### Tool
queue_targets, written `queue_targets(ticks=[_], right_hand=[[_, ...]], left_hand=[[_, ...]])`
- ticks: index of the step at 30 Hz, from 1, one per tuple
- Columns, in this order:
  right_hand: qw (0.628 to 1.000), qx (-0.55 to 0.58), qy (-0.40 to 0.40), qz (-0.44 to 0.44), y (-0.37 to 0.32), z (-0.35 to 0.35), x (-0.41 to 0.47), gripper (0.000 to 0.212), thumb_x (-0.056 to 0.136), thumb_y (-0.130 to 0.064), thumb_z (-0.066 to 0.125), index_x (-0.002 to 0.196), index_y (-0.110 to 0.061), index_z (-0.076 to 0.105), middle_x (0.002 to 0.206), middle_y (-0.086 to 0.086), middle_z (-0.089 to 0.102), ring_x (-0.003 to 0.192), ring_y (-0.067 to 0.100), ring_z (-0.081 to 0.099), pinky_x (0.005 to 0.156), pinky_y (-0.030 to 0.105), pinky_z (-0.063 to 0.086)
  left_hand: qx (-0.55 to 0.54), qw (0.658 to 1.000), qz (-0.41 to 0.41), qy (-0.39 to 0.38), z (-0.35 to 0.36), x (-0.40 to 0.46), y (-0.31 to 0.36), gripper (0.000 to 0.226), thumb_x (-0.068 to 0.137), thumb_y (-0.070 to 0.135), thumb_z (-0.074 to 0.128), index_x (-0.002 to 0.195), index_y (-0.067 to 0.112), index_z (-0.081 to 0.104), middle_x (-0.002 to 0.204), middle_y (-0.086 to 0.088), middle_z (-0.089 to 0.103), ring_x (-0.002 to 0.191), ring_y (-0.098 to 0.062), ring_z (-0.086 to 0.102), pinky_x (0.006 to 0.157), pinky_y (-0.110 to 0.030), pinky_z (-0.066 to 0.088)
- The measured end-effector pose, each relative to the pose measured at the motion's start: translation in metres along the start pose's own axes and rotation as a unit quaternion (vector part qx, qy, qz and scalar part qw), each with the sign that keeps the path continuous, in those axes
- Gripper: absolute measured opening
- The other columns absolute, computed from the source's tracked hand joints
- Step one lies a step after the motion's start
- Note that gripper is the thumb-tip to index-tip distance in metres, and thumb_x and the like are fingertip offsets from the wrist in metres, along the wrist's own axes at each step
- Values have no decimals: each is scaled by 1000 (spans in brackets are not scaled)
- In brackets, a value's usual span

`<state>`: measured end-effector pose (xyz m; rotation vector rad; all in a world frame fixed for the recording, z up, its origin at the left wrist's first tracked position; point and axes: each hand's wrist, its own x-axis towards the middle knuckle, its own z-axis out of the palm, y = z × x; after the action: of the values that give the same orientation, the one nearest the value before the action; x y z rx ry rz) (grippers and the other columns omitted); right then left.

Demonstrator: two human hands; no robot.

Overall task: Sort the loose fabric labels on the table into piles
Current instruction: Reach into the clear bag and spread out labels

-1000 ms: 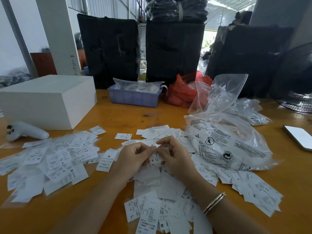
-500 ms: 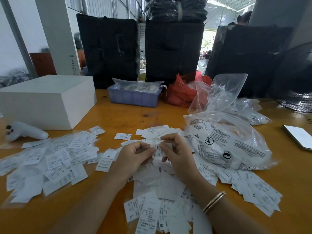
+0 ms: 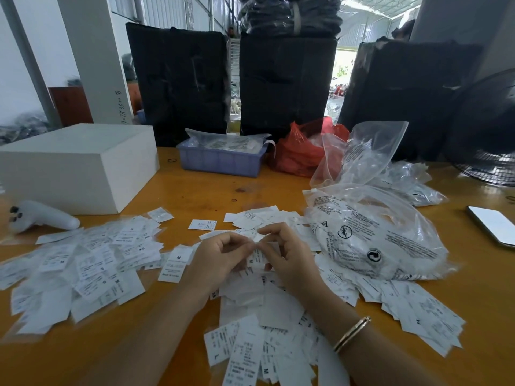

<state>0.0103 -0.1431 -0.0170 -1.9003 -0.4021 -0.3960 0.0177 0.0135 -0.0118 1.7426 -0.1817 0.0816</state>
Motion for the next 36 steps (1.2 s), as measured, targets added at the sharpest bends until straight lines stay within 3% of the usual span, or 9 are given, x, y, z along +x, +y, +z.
queue_targets(ticks=[4, 10, 15, 18, 24, 26, 28, 31, 36], right_hand=[[993, 109, 14, 44, 2, -2, 2, 22, 92, -11, 57, 105, -28, 54, 67, -13, 59, 58, 14, 61, 56, 27, 50], [989, 133, -6, 72, 2, -5, 4, 9, 91, -7, 59, 86, -12, 63, 62, -4, 62, 54, 13, 58, 52, 21, 46], [989, 114, -37, 92, 2, -3, 3, 12, 92, -11, 59, 83, -17, 66, 56, -2, 60, 51, 12, 54, 49, 20, 42], [988, 103, -54, 106, 2, -3, 2, 14, 92, -17, 59, 79, -19, 64, 54, -4, 61, 48, 10, 50, 47, 21, 39], [992, 91, -5, 87, -3, -4, 4, 16, 90, -13, 61, 77, -18, 68, 51, -6, 59, 42, 1, 45, 45, 13, 35], [993, 88, 0, 81, -3, -4, 4, 14, 90, -10, 61, 80, -15, 70, 51, -13, 60, 42, -2, 47, 45, 10, 35], [994, 83, -8, 72, -3, -3, 4, 13, 92, -11, 59, 87, -15, 70, 55, -20, 61, 45, -2, 49, 46, 9, 36], [990, 114, 14, 75, -1, -4, 4, 13, 93, -15, 57, 98, -23, 65, 60, -15, 61, 51, 0, 53, 51, 14, 40], [984, 138, 54, 95, 5, -6, 6, 9, 89, -13, 63, 82, -18, 63, 62, -7, 63, 54, 8, 55, 54, 20, 44]], left_hand=[[-24, 999, -5, 36, 1, 0, -2, 6, 82, 30, 69, 86, 26, 69, 76, 14, 72, 69, -2, 68, 55, -11, 50], [-22, 1000, 6, 19, 1, 1, -2, 8, 82, 28, 70, 88, 24, 68, 77, 10, 73, 72, -5, 69, 58, -12, 51], [11, 999, 19, 33, -3, 1, -3, 3, 82, 31, 70, 81, 28, 70, 73, 14, 70, 64, 0, 64, 55, -10, 48], [-17, 1000, 2, 16, 0, 1, -2, 4, 82, 29, 70, 83, 32, 71, 80, 16, 72, 74, 0, 66, 58, -12, 50], [82, 994, 65, 8, -2, 1, 0, 16, 74, 46, 69, 85, 34, 66, 81, 21, 70, 77, 1, 67, 66, -19, 56], [100, 993, 64, -6, -3, 1, -1, 13, 76, 43, 71, 83, 32, 69, 80, 17, 71, 78, -1, 67, 68, -19, 55], [86, 995, 47, -16, -2, 0, -2, 8, 79, 35, 71, 83, 29, 70, 79, 13, 73, 76, -4, 68, 67, -20, 55], [31, 999, 8, 10, 1, 0, -2, 9, 81, 32, 70, 86, 25, 71, 78, 14, 73, 71, -3, 69, 60, -14, 51], [-41, 999, -35, -3, 3, -1, 2, 15, 79, 25, 73, 93, 20, 69, 77, 7, 74, 69, -8, 70, 57, -13, 51]])
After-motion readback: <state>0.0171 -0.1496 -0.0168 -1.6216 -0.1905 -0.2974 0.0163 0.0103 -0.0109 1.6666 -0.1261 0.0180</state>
